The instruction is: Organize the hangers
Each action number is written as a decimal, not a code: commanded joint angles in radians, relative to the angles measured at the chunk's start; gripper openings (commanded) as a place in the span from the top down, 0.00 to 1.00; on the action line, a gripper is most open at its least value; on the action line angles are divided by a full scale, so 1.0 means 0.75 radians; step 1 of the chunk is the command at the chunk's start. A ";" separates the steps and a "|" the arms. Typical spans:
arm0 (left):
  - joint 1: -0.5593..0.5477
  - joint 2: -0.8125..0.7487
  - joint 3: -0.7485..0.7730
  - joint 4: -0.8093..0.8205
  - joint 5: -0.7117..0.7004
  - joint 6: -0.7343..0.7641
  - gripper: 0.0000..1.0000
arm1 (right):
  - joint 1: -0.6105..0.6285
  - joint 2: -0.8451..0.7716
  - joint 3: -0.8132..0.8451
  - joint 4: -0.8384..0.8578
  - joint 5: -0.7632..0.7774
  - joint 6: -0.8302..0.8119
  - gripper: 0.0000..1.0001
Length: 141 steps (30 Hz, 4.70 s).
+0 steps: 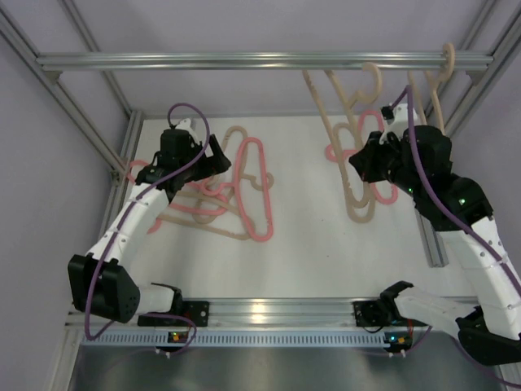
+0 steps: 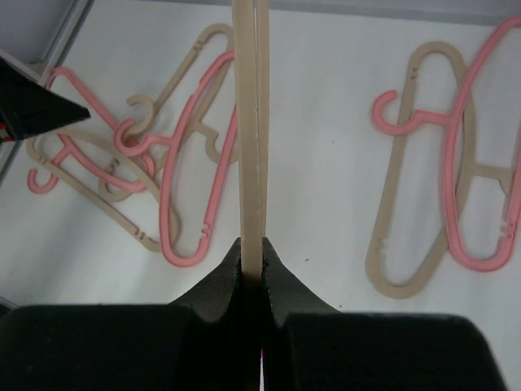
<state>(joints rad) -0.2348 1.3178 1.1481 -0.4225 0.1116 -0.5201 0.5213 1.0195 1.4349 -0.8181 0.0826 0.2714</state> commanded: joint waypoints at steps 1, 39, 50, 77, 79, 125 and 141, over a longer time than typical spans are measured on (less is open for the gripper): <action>0.008 -0.043 0.069 -0.175 -0.058 0.186 0.02 | -0.079 0.033 0.169 -0.130 -0.092 -0.039 1.00; 0.008 -0.143 -0.158 -0.187 -0.304 0.336 0.03 | -0.321 0.479 0.445 -0.194 -0.116 0.012 1.00; 0.010 -0.151 -0.162 -0.189 -0.325 0.340 0.03 | -0.319 0.518 0.394 -0.086 -0.055 0.035 1.00; 0.008 -0.154 -0.167 -0.189 -0.345 0.344 0.03 | -0.752 0.324 0.189 -0.114 -0.245 0.045 1.00; 0.010 -0.154 -0.169 -0.187 -0.343 0.342 0.03 | -0.809 0.324 0.199 -0.124 -0.290 0.049 1.00; 0.008 -0.080 -0.152 -0.159 -0.190 0.133 0.02 | -0.634 -0.351 -0.450 0.600 -0.679 0.213 0.00; 0.012 0.080 -0.207 0.013 -0.488 -0.065 0.10 | 0.074 -0.128 -0.901 0.937 -0.333 0.197 0.01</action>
<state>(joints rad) -0.2295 1.3537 0.9920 -0.5049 -0.2050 -0.5278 0.5266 0.9028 0.7792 -0.2584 -0.2104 0.4232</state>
